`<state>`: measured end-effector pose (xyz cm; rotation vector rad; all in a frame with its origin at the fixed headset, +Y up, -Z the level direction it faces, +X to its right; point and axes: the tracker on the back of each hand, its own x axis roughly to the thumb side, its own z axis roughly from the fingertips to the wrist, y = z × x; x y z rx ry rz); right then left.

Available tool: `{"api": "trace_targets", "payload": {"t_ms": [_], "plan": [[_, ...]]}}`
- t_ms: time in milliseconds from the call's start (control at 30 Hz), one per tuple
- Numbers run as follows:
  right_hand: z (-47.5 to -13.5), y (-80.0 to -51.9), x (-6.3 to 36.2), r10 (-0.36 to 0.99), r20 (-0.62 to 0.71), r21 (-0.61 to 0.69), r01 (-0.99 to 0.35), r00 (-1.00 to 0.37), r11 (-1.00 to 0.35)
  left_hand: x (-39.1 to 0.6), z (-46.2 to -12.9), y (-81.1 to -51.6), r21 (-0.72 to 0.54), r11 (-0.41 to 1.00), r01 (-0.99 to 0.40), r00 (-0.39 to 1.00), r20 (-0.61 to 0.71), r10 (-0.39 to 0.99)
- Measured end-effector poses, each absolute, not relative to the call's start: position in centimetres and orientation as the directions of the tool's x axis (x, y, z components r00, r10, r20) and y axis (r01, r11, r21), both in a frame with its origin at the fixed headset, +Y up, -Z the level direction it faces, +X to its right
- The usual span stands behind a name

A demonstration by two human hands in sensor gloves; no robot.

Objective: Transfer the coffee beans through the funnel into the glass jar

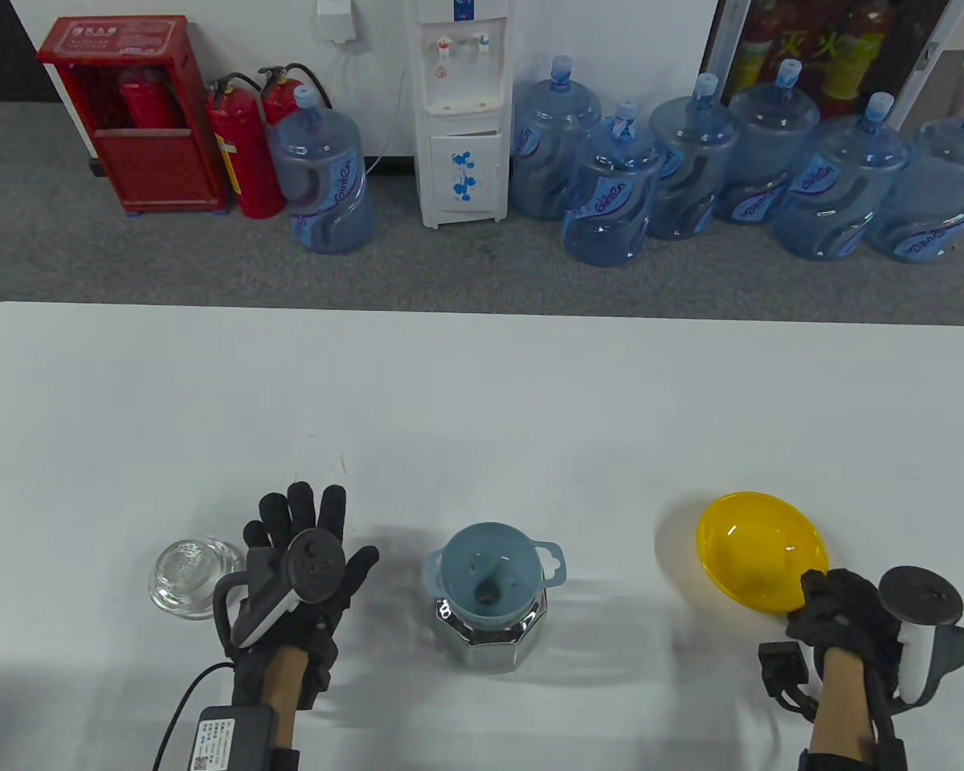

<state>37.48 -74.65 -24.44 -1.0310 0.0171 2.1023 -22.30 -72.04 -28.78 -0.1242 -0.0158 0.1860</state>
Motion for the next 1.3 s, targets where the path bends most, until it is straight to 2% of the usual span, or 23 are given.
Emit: {"api": "trace_targets", "payload": {"t_ms": [67, 133, 200, 267, 300, 367, 467, 567, 633, 733, 833, 933, 1067, 1300], "plan": [[-24.2, -73.4, 37.0, 0.613, -0.656, -0.334, -0.560, -0.439, -0.758, -22.3, -28.8, -72.0, -0.121, 0.976, -0.183, 0.983, 0.006, 0.186], [-24.1, -71.2, 35.7, 0.611, -0.576, -0.439, -0.425, -0.544, -0.792, -22.3, -28.9, -71.9, -0.116, 0.978, -0.172, 0.985, -0.010, 0.172], [-24.3, -69.1, 34.1, 0.615, -0.469, -0.483, -0.399, -0.633, -0.779, -22.3, -28.9, -71.9, -0.112, 0.980, -0.162, 0.987, -0.018, 0.161], [-24.5, -67.0, 32.0, 0.625, -0.306, -0.501, -0.437, -0.718, -0.747, -22.3, -28.8, -71.9, -0.116, 0.979, -0.167, 0.986, -0.013, 0.167], [-24.5, -65.7, 30.3, 0.624, -0.170, -0.502, -0.478, -0.763, -0.721, -22.3, -28.8, -71.9, -0.120, 0.977, -0.176, 0.984, -0.009, 0.176], [-24.1, -63.9, 27.3, 0.591, 0.031, -0.495, -0.526, -0.806, -0.692, -22.3, -28.8, -71.9, -0.120, 0.976, -0.181, 0.983, -0.005, 0.181], [-22.9, -61.7, 21.8, 0.459, 0.286, -0.421, -0.541, -0.841, -0.728, -22.3, -28.8, -72.0, -0.115, 0.977, -0.179, 0.984, -0.001, 0.180], [-21.4, -60.8, 17.0, 0.330, 0.483, -0.343, -0.522, -0.811, -0.781, -22.3, -28.8, -72.0, -0.116, 0.976, -0.181, 0.983, 0.005, 0.183], [-20.6, -60.7, 14.4, 0.253, 0.563, -0.308, -0.484, -0.787, -0.819, -22.2, -28.8, -72.1, -0.117, 0.977, -0.180, 0.983, 0.009, 0.182], [-19.7, -61.1, 10.9, 0.125, 0.624, -0.282, -0.371, -0.772, -0.885, -22.2, -28.8, -72.1, -0.116, 0.977, -0.179, 0.983, 0.014, 0.181], [-19.7, -62.0, 8.7, -0.002, 0.631, -0.285, -0.229, -0.776, -0.931, -22.1, -28.8, -72.1, -0.115, 0.977, -0.178, 0.983, 0.018, 0.181], [-19.7, -62.8, 7.4, -0.084, 0.630, -0.299, -0.141, -0.772, -0.944, -22.1, -28.7, -72.1, -0.113, 0.977, -0.181, 0.983, 0.020, 0.184], [-19.9, -63.1, 6.9, -0.091, 0.628, -0.312, -0.143, -0.773, -0.939, -22.1, -28.8, -72.1, -0.113, 0.978, -0.178, 0.983, 0.020, 0.181], [-19.8, -62.3, 7.2, -0.006, 0.652, -0.263, -0.219, -0.759, -0.940, -22.1, -28.7, -72.2, -0.114, 0.977, -0.179, 0.983, 0.018, 0.182]]}}
